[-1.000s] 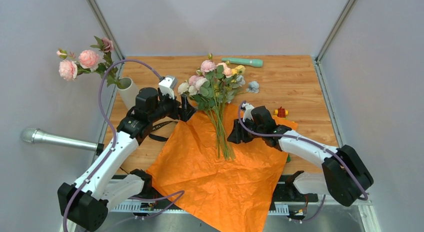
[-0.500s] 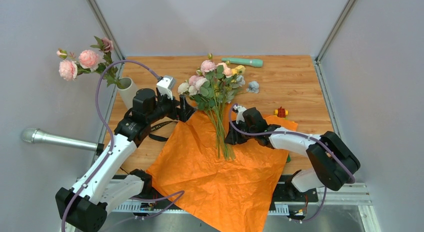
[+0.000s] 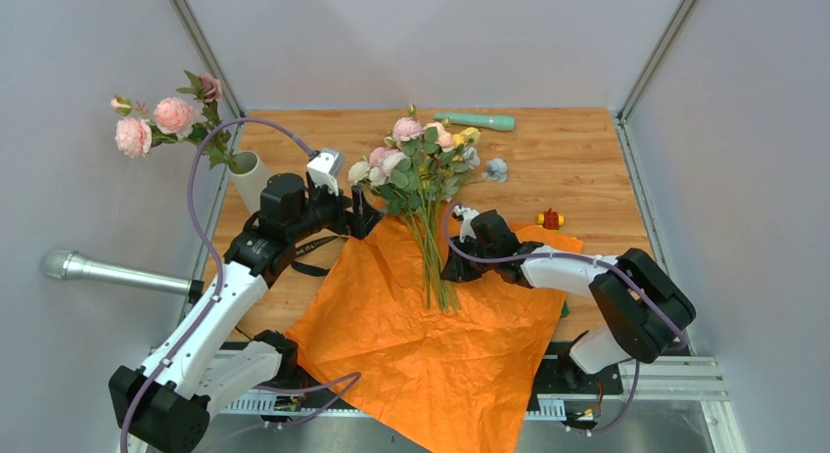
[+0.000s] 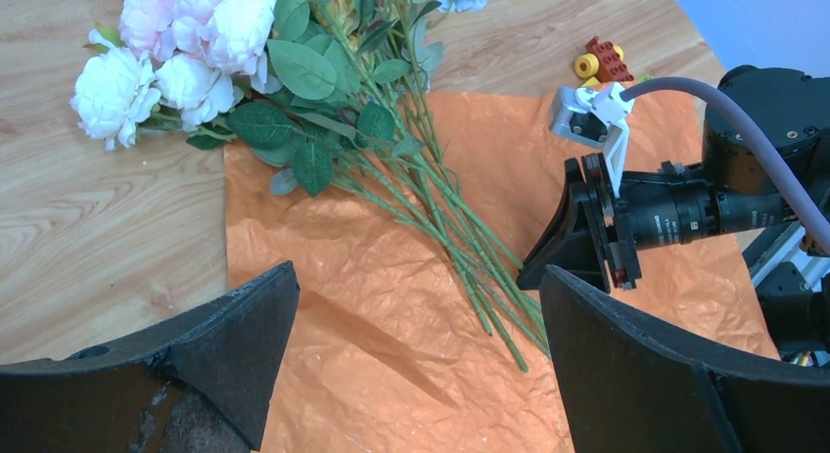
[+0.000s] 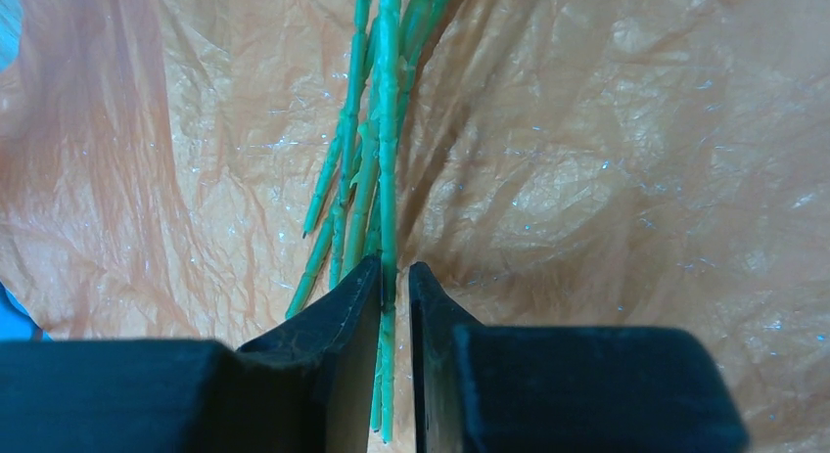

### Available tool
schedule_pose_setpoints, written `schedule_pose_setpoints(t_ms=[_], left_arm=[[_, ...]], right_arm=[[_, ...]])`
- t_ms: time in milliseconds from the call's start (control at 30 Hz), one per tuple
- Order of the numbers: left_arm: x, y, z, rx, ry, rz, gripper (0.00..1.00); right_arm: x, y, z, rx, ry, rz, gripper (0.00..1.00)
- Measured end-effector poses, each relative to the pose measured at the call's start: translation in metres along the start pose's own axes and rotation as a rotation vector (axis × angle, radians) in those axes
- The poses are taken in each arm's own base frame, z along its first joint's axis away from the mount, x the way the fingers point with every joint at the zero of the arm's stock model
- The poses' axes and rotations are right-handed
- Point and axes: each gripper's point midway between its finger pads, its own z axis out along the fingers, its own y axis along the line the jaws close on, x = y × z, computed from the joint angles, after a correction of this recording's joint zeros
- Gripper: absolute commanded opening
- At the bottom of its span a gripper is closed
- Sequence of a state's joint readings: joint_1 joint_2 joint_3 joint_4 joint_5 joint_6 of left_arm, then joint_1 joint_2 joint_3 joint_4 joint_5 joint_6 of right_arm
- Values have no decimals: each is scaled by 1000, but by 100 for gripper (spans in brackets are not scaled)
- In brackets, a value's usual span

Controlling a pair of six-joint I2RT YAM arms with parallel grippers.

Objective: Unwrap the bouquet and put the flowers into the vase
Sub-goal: Pick up the fake flower from the wrapping paper.

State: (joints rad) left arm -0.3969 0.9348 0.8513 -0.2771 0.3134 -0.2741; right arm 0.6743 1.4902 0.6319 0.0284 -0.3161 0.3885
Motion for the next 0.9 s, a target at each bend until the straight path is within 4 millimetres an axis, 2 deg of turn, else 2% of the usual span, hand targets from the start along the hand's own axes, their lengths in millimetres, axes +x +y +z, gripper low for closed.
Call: schedule_pose_setpoints(t_ms=[233, 500, 667, 900], left_arm=[[3, 1, 1, -2, 7, -2, 100], [3, 1, 1, -2, 7, -2, 100], [3, 1, 1, -2, 7, -2, 100], [3, 1, 1, -2, 7, -2, 100]], right_arm=[[4, 1, 6, 1, 17, -6, 0], [2, 6, 6, 13, 3, -32, 0], [-13, 17, -7, 10, -60, -58, 0], [-38, 37, -36, -30, -194, -90, 0]])
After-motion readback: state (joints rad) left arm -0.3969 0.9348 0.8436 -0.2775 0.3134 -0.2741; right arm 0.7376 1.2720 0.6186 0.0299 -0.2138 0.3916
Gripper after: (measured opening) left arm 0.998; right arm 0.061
